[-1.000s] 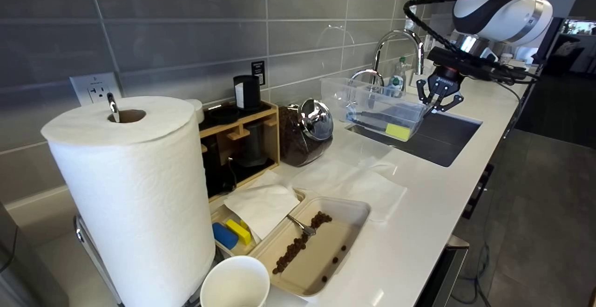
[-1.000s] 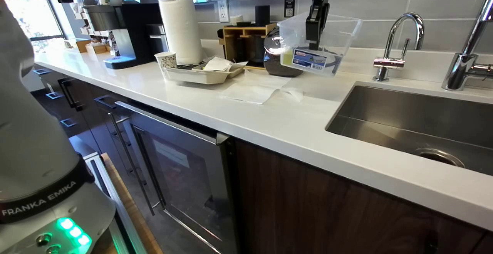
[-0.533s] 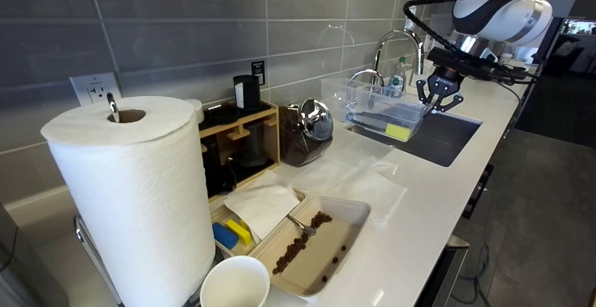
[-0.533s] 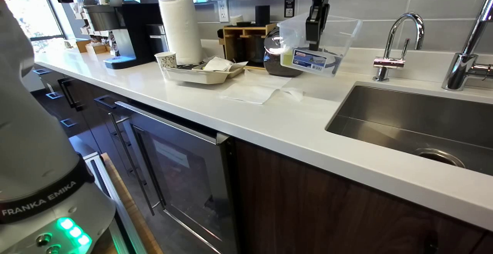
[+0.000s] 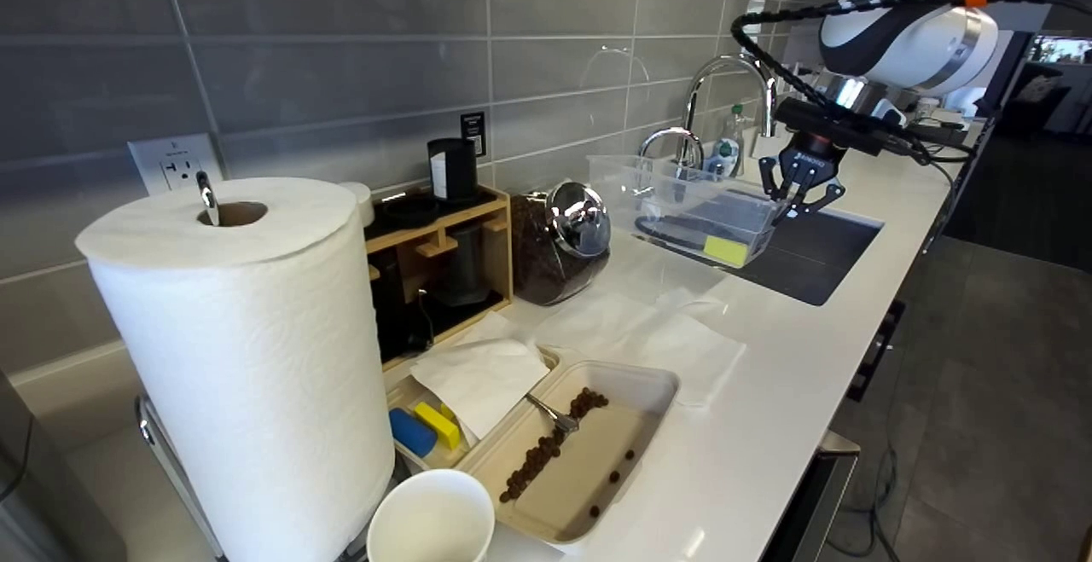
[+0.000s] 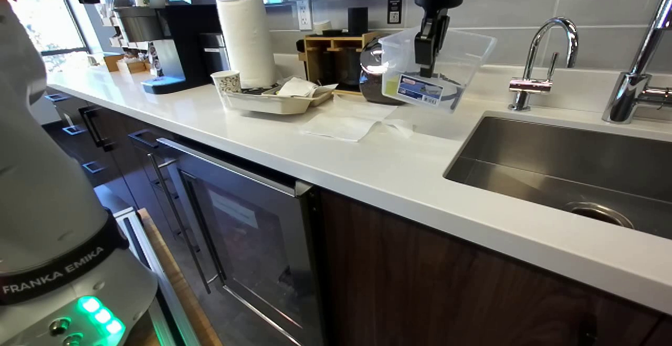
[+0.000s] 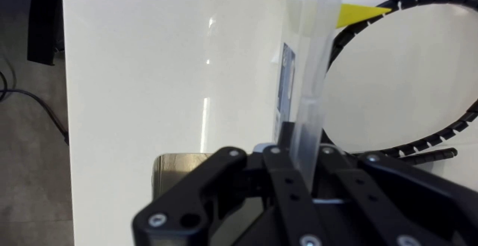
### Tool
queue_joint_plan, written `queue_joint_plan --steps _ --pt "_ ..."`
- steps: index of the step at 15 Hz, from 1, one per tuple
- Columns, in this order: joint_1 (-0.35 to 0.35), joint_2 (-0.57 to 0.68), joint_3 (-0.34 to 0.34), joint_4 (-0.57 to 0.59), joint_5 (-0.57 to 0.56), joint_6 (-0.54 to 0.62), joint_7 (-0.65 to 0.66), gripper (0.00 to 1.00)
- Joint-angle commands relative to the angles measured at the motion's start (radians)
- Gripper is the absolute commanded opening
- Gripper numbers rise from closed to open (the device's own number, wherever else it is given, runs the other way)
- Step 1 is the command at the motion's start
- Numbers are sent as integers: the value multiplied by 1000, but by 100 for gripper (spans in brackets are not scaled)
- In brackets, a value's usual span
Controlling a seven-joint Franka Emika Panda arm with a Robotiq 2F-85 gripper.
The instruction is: Move the basket to the right
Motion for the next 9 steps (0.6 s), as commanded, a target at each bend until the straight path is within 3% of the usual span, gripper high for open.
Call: queue_joint_plan --steps 1,9 --pt "19 29 -1 30 -24 20 63 2" --pt "55 92 8 92 -51 42 133 2"
